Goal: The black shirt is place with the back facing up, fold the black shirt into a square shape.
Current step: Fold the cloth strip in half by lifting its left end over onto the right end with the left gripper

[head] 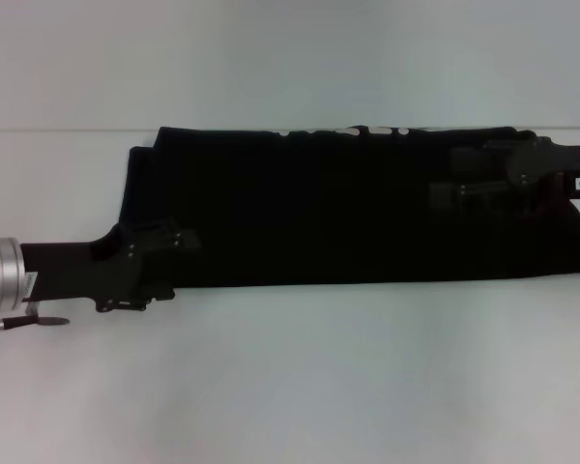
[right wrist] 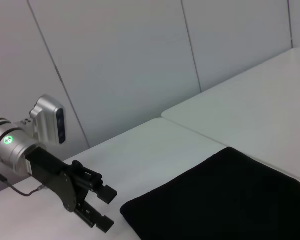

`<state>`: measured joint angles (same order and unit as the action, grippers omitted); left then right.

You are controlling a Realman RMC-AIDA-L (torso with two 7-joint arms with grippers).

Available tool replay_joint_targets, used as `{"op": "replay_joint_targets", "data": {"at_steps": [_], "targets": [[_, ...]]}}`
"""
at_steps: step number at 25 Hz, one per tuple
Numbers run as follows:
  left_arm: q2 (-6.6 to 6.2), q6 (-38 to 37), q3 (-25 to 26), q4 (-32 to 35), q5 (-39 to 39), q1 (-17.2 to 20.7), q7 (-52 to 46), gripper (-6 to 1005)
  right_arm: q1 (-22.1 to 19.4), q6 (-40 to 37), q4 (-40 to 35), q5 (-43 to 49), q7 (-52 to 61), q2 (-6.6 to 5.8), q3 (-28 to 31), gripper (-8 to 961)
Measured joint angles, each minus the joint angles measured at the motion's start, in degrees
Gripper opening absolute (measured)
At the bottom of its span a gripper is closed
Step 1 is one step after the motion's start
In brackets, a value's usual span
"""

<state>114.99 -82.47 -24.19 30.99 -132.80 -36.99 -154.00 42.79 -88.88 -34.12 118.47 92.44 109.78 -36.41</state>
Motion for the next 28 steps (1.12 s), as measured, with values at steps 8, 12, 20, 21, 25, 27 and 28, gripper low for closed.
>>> {"op": "replay_joint_targets", "data": {"at_steps": [8,12,20,21,25,27,28], "targets": [[0.42,4.16,2.44,-1.57,0.51,1.47,-6.91,908,0.42,0.31,-0.05,-1.54,-0.94,0.49,0.04,911],[0.32,5.55,4.32,-2.42,0.52,1.59,-8.57,909,0.82,0.45,-0.07,-1.57,-1.45,0.74,0.06,912],[0.56,7.46,4.55,-3.2,0.35,2.38,-11.04,908,1.34,0.62,-0.07,-1.69,-1.55,0.78,0.27,911],[0.56,7.48,4.68,-3.15,0.29,2.57,-11.3,908,1.34,0.63,-0.07,-1.69,-1.55,0.8,0.28,911],[0.58,8.16,5.36,-3.02,-0.12,3.05,-11.69,908,1.34,0.65,-0.07,-1.69,-1.53,1.07,0.67,911],[0.59,8.76,5.4,-3.03,-0.43,3.18,-12.01,909,1.34,0.65,-0.07,-1.69,-1.53,1.16,0.8,911],[0.59,8.98,5.42,-3.04,-0.6,3.23,-12.14,909,1.33,0.65,-0.07,-1.69,-1.53,1.2,0.82,911]]}}
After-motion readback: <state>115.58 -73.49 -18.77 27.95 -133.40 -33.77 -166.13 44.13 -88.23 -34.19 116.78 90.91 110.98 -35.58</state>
